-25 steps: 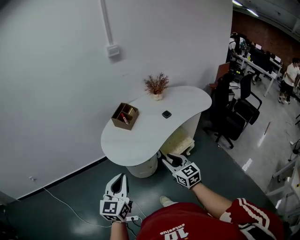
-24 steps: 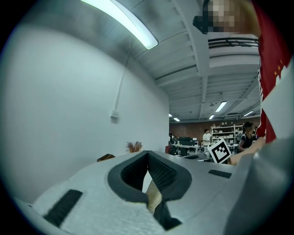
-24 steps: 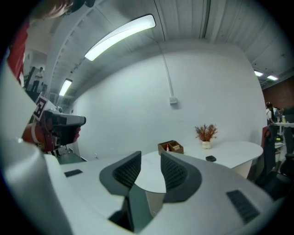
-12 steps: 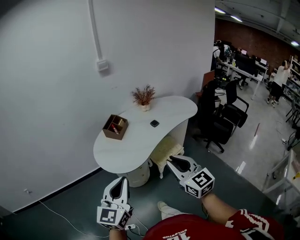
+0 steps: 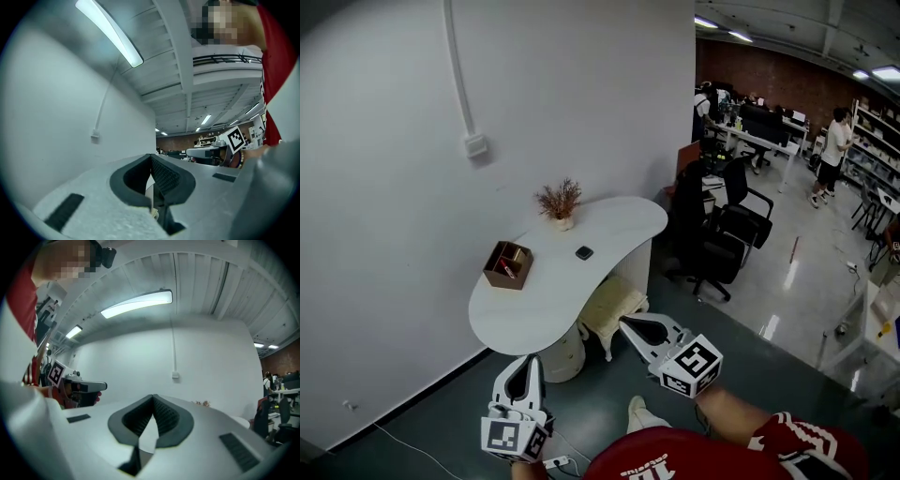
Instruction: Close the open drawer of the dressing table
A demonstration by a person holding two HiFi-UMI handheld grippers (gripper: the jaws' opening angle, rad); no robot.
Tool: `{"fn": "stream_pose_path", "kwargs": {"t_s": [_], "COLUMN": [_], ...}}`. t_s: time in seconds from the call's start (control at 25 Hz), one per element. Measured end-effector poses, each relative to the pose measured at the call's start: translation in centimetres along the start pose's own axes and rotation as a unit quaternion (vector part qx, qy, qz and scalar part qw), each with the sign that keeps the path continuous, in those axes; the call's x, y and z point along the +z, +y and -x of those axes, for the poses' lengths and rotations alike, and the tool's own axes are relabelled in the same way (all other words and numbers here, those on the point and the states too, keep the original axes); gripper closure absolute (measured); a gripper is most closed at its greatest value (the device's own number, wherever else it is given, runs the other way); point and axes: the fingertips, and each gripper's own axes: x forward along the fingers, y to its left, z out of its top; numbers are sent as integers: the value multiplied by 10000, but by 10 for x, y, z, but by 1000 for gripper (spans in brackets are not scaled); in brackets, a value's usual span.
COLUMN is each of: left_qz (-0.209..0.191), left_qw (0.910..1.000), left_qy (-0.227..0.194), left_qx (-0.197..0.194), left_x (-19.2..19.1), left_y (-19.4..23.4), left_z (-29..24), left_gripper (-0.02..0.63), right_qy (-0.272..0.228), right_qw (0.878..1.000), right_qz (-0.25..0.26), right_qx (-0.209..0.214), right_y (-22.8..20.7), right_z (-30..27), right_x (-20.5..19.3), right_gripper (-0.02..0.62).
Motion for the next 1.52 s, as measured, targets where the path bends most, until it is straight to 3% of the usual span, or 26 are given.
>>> {"fn": "stream_pose_path", "kwargs": {"t_s": [0.52, 1.52], "left_qz": [13, 125], "left_qw": [9997, 9995], "left_qy": [-196, -227], "left_qx": [109, 190], "left_x": [15, 12], "left_y": [4, 5], "left_z": [12, 22], "left_gripper": [606, 606], "right_qy": [-23, 124], "right_qw": [9998, 9994], "right_qz": [17, 274], "right_qx": [213, 164], "right_y": [15, 18], "right_z": [0, 2], "right_x": [7, 0], "right_gripper": [591, 591]}}
